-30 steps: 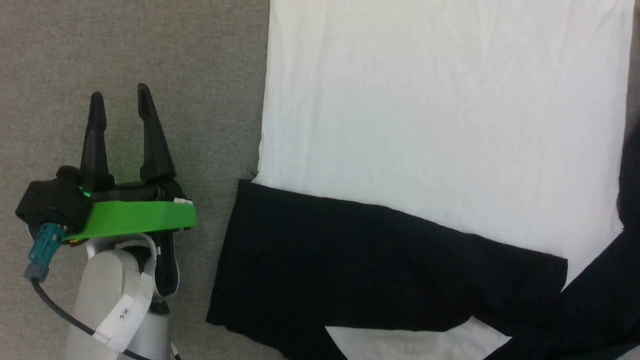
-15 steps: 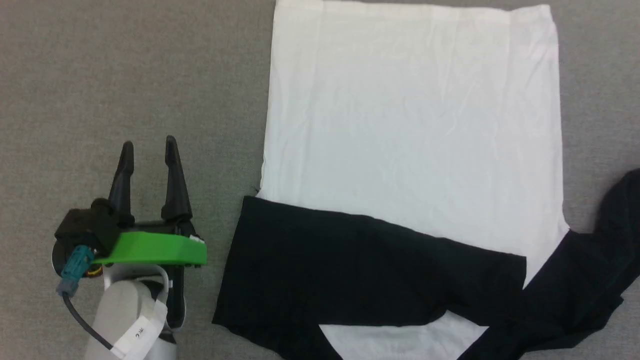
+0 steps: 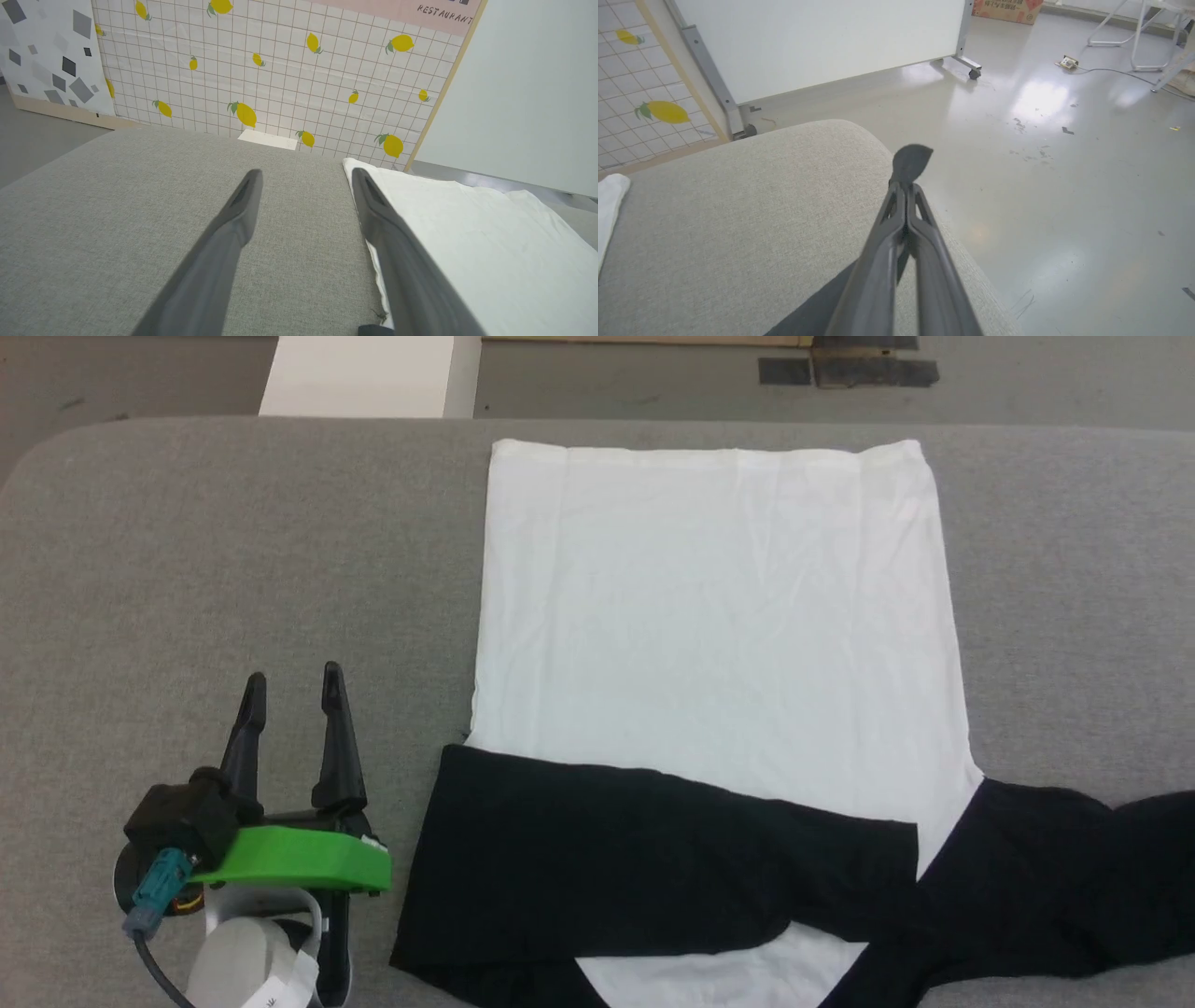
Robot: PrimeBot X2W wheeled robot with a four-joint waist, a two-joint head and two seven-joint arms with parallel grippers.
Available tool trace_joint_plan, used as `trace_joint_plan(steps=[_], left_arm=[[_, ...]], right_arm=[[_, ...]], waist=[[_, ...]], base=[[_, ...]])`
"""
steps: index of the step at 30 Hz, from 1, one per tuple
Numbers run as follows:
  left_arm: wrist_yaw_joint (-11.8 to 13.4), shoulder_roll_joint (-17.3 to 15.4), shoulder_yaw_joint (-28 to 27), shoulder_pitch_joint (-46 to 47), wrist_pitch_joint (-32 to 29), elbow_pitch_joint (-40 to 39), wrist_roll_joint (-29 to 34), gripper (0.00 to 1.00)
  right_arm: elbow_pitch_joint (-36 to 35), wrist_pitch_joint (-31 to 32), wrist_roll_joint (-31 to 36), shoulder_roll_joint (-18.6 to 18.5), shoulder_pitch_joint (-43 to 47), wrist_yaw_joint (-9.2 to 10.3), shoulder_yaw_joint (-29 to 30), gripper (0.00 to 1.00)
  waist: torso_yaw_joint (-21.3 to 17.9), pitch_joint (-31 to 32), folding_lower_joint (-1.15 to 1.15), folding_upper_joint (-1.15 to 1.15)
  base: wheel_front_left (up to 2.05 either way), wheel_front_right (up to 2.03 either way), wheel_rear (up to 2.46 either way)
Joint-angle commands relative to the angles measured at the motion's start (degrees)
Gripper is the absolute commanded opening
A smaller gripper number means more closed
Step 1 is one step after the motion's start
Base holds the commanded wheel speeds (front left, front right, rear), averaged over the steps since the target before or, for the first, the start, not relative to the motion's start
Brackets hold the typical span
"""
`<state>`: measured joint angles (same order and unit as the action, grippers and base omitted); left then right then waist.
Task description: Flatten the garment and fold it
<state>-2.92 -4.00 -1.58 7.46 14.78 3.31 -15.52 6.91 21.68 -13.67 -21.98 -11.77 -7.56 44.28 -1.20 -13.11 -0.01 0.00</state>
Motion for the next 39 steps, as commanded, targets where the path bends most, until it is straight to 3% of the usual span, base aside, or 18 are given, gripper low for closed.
trace_joint_plan(steps=[1, 5, 9, 14, 19, 23, 29, 39], left_arm=[[-0.3, 0.2, -0.2, -1.0, 0.2, 0.2, 0.1, 1.0], [-0.5, 0.3, 0.0, -1.6, 0.2, 0.5, -0.1, 1.0], [-0.7, 0.3, 0.2, -1.8, 0.2, 0.8, -0.2, 1.0], [-0.9, 0.4, 0.5, -1.6, 0.2, 1.2, -0.3, 1.0], [-1.0, 0.4, 0.8, -1.4, 0.2, 1.3, 0.0, 1.0], [-1.3, 0.3, 0.7, -0.8, 0.2, 1.6, 0.1, 1.0], [-1.4, 0.5, 1.6, -0.2, 0.2, 1.7, 0.2, 1.0], [-1.7, 0.8, 2.4, 1.7, 0.2, 2.3, -0.3, 1.0]], right_arm=[[-2.8, 0.1, 0.4, 0.9, 1.9, 0.08, 0.3, 0.0], [-13.0, 1.6, -1.1, 4.0, 6.0, 0.08, -0.4, 0.0], [-25.0, 4.2, -2.3, 6.6, 9.5, 0.08, -5.5, 0.0], [-36.4, 7.4, -1.3, 8.6, 10.9, 0.08, -17.1, 0.0], [-40.8, 9.2, 2.1, 8.7, 8.5, 0.08, -33.6, 0.0], [-38.5, 9.4, 4.5, 10.9, 4.6, 0.08, -47.7, 0.0], [-26.5, 6.6, 5.3, 16.1, -0.5, 0.08, -64.3, 0.0], [-3.6, 1.2, 4.1, 18.8, -8.3, 0.08, -78.5, 0.0]], waist=[[-1.0, 1.7, 0.01, 0.0], [-1.2, 2.6, 0.01, 0.0], [-1.4, 3.0, 0.01, 0.0], [-1.2, 3.0, 0.01, 0.0], [-0.8, 3.0, 0.01, 0.0], [-0.2, 2.9, 0.01, 0.0], [1.4, 2.5, 0.01, 0.0], [4.5, 0.1, 0.01, 0.0]], base=[[0.0, 0.0, 0.0], [0.0, 0.0, 0.0], [0.0, 0.0, 0.0], [0.0, 0.0, 0.0], [0.0, 0.0, 0.0], [0.0, 0.0, 0.0], [0.0, 0.0, 0.0], [0.0, 0.0, 0.0]])
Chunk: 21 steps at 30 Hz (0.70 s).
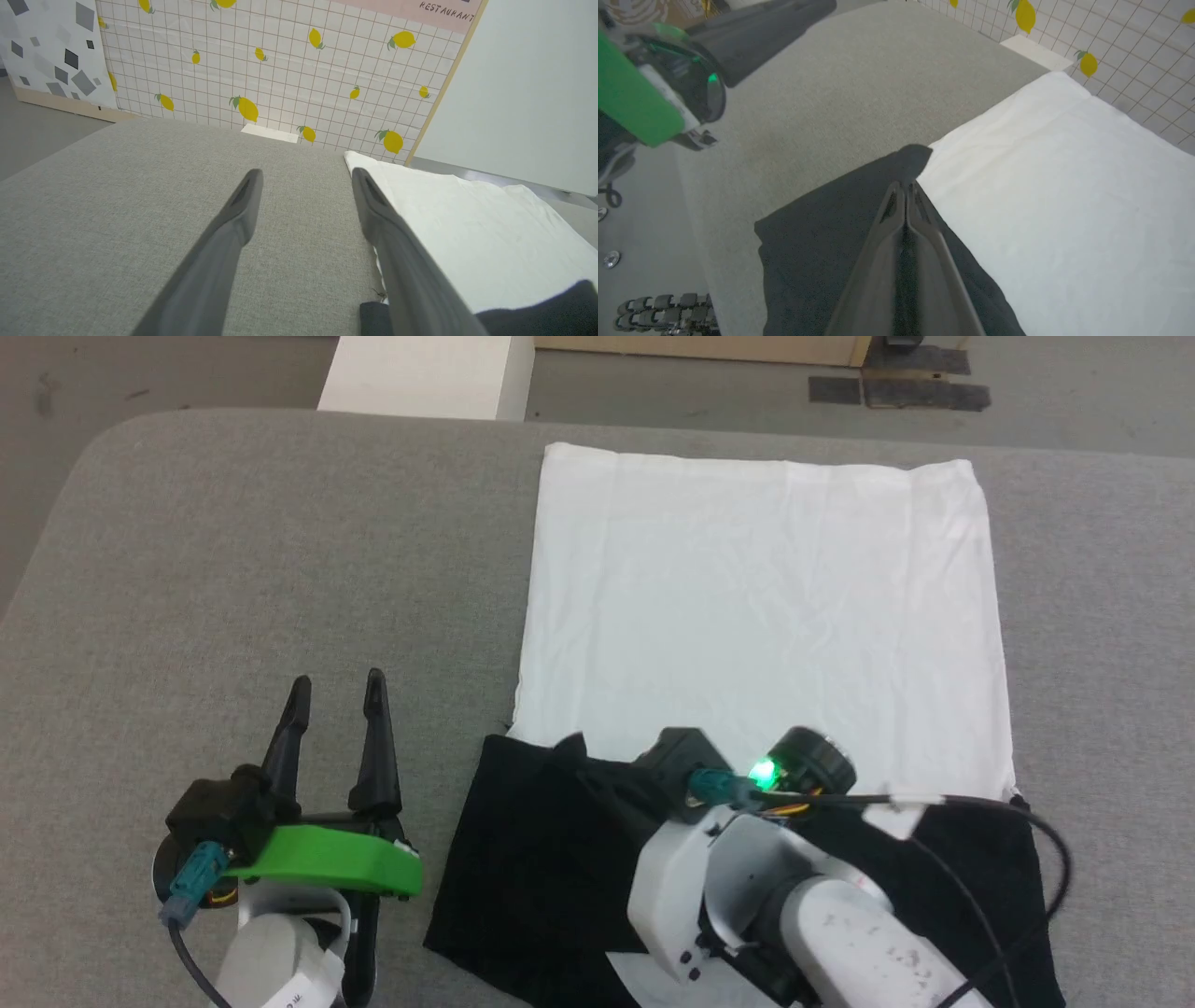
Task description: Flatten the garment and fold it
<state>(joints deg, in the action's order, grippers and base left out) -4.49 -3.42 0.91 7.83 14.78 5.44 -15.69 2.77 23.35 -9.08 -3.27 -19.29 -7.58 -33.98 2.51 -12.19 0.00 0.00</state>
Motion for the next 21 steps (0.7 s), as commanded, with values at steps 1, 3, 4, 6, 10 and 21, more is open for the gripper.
trace_joint_plan(steps=[1, 3, 4, 6, 10, 21], left_arm=[[-0.2, 0.2, 0.0, 1.4, 0.2, 0.2, -0.1, 1.0], [-0.1, 0.3, 0.2, 1.6, 0.2, 0.2, -0.1, 1.0], [0.0, 0.3, 0.3, 1.7, 0.2, 0.2, -0.1, 1.0], [0.1, 0.4, 0.4, 1.8, 0.2, 0.2, -0.2, 1.0], [0.2, 0.4, 0.5, 1.9, 0.2, 0.2, -0.3, 1.0], [-0.4, 0.2, 0.4, 1.8, 0.2, 1.4, 0.3, 1.0]], right_arm=[[2.3, -0.7, -0.6, 0.2, -1.3, 0.09, -1.1, 0.0], [5.9, -1.2, -1.2, 0.2, -2.3, 0.09, -2.8, 0.0], [7.9, -1.5, -1.7, 0.2, -2.9, 0.09, -4.0, 0.0], [11.1, -1.8, -2.7, 0.3, -3.8, 0.09, -5.4, 0.0], [16.4, -1.8, -5.5, 0.3, -5.4, 0.09, -8.8, 0.0], [12.1, -9.2, -17.8, -0.5, -7.4, 0.09, -9.6, 1.0]], waist=[[1.1, -1.1, 0.0, 0.0], [1.4, -1.5, 0.0, 0.0], [1.6, -1.6, 0.0, 0.0], [1.7, -1.9, 0.0, 0.0], [1.8, -2.2, 0.0, 0.0], [-0.5, -0.8, 0.0, 0.0]], base=[[0.0, 0.0, 0.0], [0.0, 0.0, 0.0], [0.0, 0.0, 0.0], [0.0, 0.0, 0.0], [0.0, 0.0, 0.0], [0.0, 0.0, 0.0]])
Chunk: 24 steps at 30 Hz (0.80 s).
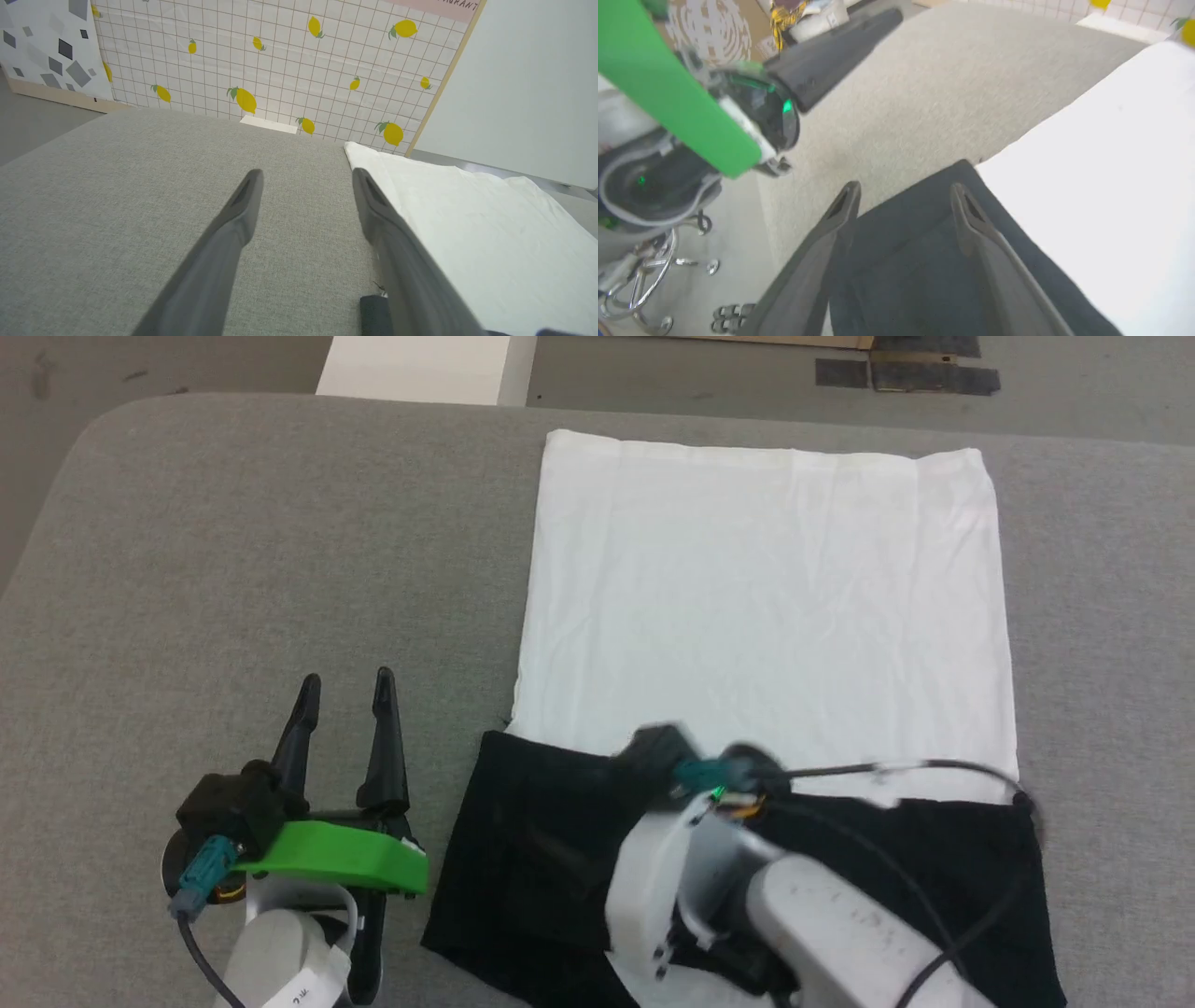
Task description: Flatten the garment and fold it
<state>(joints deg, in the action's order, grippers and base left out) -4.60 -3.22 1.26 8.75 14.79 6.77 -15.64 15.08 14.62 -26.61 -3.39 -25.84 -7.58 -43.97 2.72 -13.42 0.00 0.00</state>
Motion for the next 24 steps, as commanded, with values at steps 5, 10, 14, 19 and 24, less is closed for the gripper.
trace_joint_plan(steps=[5, 10, 14, 19, 24], left_arm=[[-1.1, -2.1, 1.0, 2.3, -0.1, 0.4, 1.3, 1.0], [-1.9, -5.9, 3.0, 7.0, -3.6, -0.4, 2.1, 1.0], [-2.5, -9.8, 5.0, 13.0, -7.3, -0.5, 1.7, 1.0], [-2.8, -15.2, 8.4, 21.8, -13.9, 1.5, 0.2, 1.0], [-2.9, -20.7, 11.3, 32.0, -23.2, 4.8, -4.9, 1.0]], right_arm=[[-9.3, -7.9, 1.8, -3.0, 2.0, 0.09, 11.4, 1.0], [-17.3, -12.2, 8.1, -3.8, 7.4, 0.09, 25.4, 1.0], [-21.5, -14.6, 12.0, -3.0, 10.9, 0.09, 34.2, 1.0], [-22.9, -16.0, 13.9, -1.9, 14.0, 0.09, 42.0, 1.0], [-23.6, -16.6, 13.3, -0.8, 15.0, 0.09, 45.1, 1.0]], waist=[[-3.4, 0.5, 0.0, 0.0], [-6.4, -1.0, 0.0, 0.0], [-8.9, -3.7, 0.0, 0.0], [-11.6, -7.7, 0.0, 0.0], [-15.0, -12.7, 0.0, 0.0]], base=[[0.0, 0.0, 0.0], [0.0, 0.0, 0.0], [0.0, 0.0, 0.0], [0.0, 0.0, 0.0], [0.0, 0.0, 0.0]])
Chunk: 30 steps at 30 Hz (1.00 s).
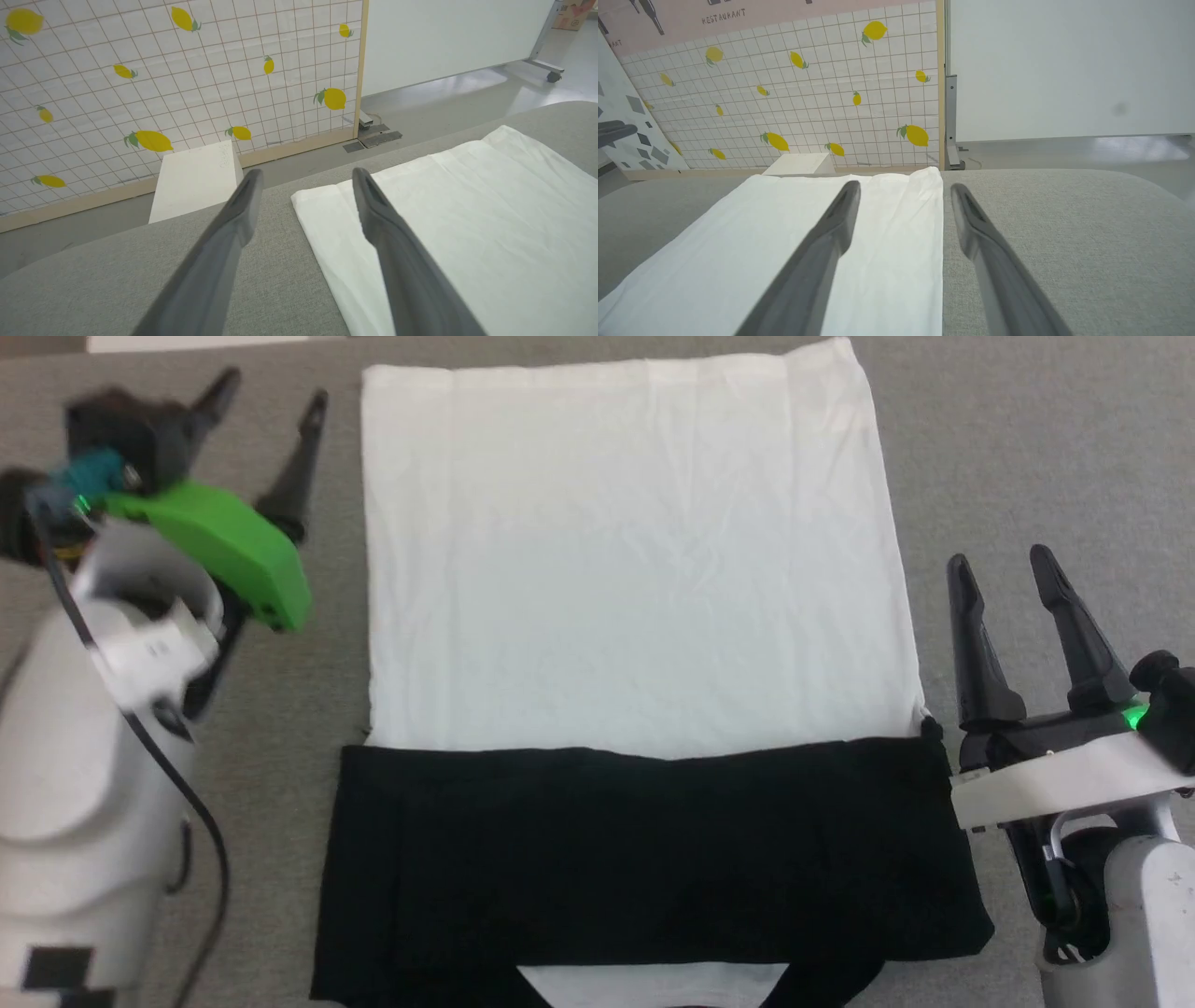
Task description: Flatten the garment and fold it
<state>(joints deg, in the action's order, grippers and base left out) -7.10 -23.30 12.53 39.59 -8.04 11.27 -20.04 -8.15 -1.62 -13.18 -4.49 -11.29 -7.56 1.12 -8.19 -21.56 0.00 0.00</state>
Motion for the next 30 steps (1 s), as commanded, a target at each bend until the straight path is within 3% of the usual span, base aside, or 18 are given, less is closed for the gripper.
trace_joint_plan(steps=[1, 7, 12, 24, 30], left_arm=[[-0.4, -1.8, 0.4, 2.9, -2.6, 1.0, -1.5, 1.0], [0.1, -6.3, 0.0, 12.6, -19.1, 5.4, -7.0, 1.0], [4.6, -6.9, -1.2, 18.3, -30.4, 6.5, -8.5, 1.0], [15.3, -10.2, -0.6, 24.1, -46.4, 5.9, -4.0, 1.0], [18.6, -11.5, -0.7, 23.0, -51.7, 3.0, -3.3, 1.0]], right_arm=[[-0.4, -0.5, -0.4, 0.4, 0.3, 0.08, 0.0, 1.0], [-1.2, -1.3, -1.8, 1.1, -0.6, 0.08, -1.2, 1.0], [-0.7, -2.1, -3.7, 1.4, -1.6, 0.08, -2.6, 1.0], [1.2, -5.7, -7.3, 1.6, -4.1, 0.08, -5.9, 1.0], [2.6, -7.2, -8.2, 1.6, -5.0, 0.08, -7.0, 1.0]], waist=[[-4.8, -5.6, 0.0, 0.0], [-8.9, -10.7, 0.0, 0.0], [-11.5, -14.1, 0.0, 0.0], [-15.7, -19.7, 0.0, 0.0], [-16.6, -20.8, 0.0, 0.0]], base=[[0.0, 0.0, 0.0], [0.0, 0.0, 0.0], [0.0, 0.0, 0.0], [0.0, 0.0, 0.0], [0.0, 0.0, 0.0]])
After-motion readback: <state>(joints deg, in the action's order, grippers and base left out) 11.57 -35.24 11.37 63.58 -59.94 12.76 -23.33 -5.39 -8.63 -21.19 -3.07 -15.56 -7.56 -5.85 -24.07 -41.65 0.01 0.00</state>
